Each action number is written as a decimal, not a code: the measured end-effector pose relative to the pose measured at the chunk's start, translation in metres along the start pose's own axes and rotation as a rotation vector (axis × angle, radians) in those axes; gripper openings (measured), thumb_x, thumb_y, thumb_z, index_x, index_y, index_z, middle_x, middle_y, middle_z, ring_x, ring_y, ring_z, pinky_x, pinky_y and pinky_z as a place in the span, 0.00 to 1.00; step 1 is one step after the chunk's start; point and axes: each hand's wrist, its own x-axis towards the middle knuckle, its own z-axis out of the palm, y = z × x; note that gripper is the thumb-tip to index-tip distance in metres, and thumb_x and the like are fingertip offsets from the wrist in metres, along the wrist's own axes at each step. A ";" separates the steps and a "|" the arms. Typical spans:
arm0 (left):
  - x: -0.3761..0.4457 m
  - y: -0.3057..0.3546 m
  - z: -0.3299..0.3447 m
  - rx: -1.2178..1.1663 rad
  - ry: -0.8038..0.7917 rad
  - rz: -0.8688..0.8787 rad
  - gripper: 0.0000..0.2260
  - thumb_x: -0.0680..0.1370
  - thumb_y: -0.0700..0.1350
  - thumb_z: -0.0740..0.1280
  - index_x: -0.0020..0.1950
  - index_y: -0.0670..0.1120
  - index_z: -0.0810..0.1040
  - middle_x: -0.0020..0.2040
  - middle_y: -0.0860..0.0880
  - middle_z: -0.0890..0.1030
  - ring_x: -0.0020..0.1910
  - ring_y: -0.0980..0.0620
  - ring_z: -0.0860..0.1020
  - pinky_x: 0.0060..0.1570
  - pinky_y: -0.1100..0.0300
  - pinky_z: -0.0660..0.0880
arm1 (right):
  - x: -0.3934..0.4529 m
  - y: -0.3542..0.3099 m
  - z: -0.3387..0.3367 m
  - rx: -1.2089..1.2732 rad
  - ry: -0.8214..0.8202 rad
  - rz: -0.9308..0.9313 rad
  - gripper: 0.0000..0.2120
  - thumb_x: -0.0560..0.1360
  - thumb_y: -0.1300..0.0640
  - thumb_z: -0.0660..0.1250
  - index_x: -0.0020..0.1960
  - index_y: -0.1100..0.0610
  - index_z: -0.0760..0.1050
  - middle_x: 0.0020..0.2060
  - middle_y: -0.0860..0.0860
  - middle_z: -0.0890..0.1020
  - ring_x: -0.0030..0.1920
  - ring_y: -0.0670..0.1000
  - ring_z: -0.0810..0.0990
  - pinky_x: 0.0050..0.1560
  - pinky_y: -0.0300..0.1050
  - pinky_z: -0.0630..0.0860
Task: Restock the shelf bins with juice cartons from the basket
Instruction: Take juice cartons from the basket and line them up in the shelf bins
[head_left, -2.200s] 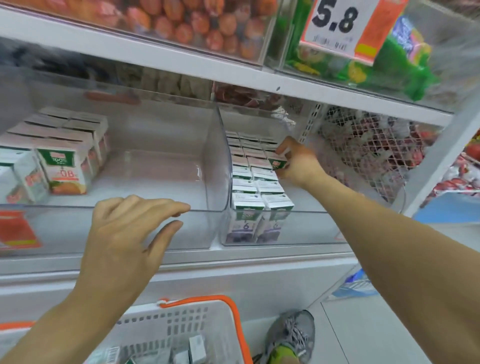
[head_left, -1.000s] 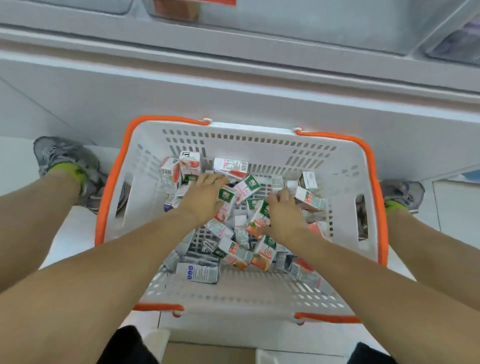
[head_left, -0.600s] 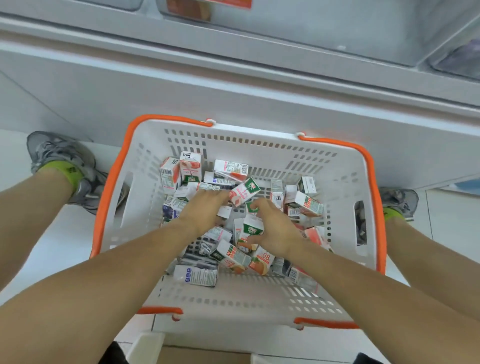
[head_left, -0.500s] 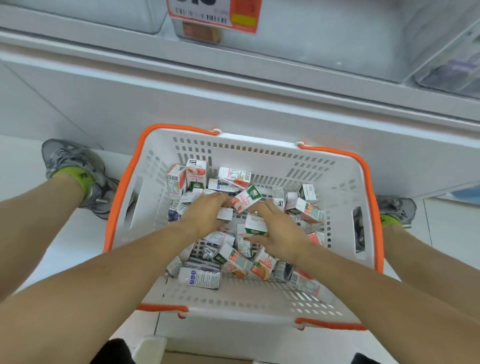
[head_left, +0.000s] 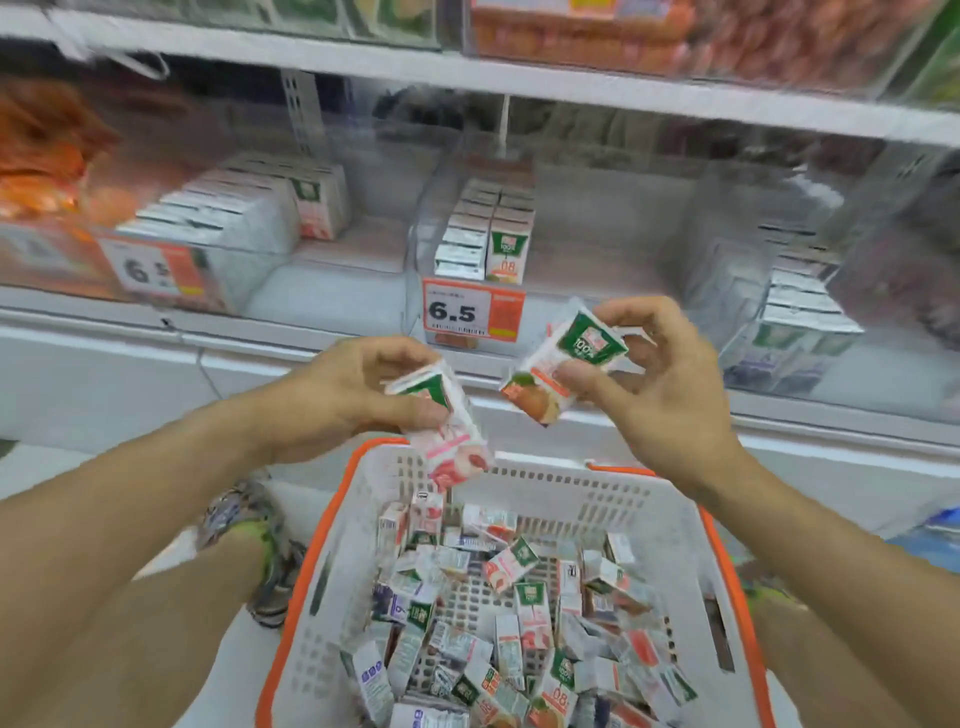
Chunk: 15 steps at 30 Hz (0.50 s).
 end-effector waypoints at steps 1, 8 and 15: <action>0.000 0.011 -0.002 -0.130 0.047 0.027 0.17 0.61 0.44 0.82 0.47 0.46 0.84 0.44 0.44 0.84 0.43 0.50 0.83 0.43 0.60 0.80 | 0.010 -0.006 0.000 0.050 0.063 -0.022 0.18 0.70 0.66 0.77 0.51 0.49 0.74 0.49 0.49 0.80 0.47 0.51 0.83 0.39 0.51 0.83; 0.030 0.045 -0.004 -0.422 0.466 0.039 0.16 0.68 0.48 0.72 0.53 0.42 0.82 0.45 0.44 0.85 0.43 0.46 0.84 0.48 0.52 0.83 | 0.102 -0.001 0.012 -0.125 0.166 -0.140 0.16 0.70 0.64 0.77 0.53 0.55 0.75 0.47 0.46 0.82 0.48 0.51 0.83 0.46 0.52 0.82; 0.044 0.024 -0.005 -0.443 0.659 0.013 0.21 0.67 0.46 0.75 0.56 0.37 0.80 0.46 0.39 0.86 0.46 0.41 0.85 0.44 0.52 0.83 | 0.167 0.027 0.048 -0.645 -0.144 -0.031 0.19 0.65 0.64 0.80 0.49 0.51 0.77 0.48 0.46 0.80 0.48 0.48 0.79 0.50 0.41 0.77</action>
